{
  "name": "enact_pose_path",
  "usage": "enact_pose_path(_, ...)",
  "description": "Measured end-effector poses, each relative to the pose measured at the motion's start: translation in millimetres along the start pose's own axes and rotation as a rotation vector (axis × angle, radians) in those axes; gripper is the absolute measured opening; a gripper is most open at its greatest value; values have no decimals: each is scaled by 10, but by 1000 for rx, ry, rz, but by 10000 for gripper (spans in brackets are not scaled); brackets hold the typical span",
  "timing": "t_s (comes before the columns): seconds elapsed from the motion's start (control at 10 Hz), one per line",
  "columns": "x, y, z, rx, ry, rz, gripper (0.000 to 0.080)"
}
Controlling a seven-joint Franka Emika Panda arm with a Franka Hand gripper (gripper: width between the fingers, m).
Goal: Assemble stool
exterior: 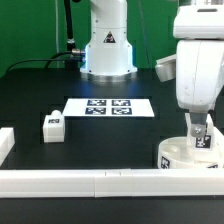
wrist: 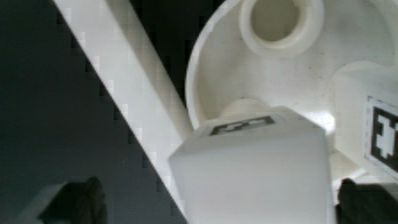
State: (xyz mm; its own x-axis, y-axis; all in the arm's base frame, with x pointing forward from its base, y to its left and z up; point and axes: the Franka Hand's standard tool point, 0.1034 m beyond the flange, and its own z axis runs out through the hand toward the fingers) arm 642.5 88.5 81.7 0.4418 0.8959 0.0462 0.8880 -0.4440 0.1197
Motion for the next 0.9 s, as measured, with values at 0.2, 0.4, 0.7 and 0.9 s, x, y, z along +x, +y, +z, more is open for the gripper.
enact_pose_path(0.2,2,-3,1,0,0,9,427)
enact_pose_path(0.4,6,-3,-3,0,1,15,337)
enact_pose_path(0.7,6,-4,-3,1,0,45,337)
enact_pose_path(0.9,7,-8,-2,3,2,133,337)
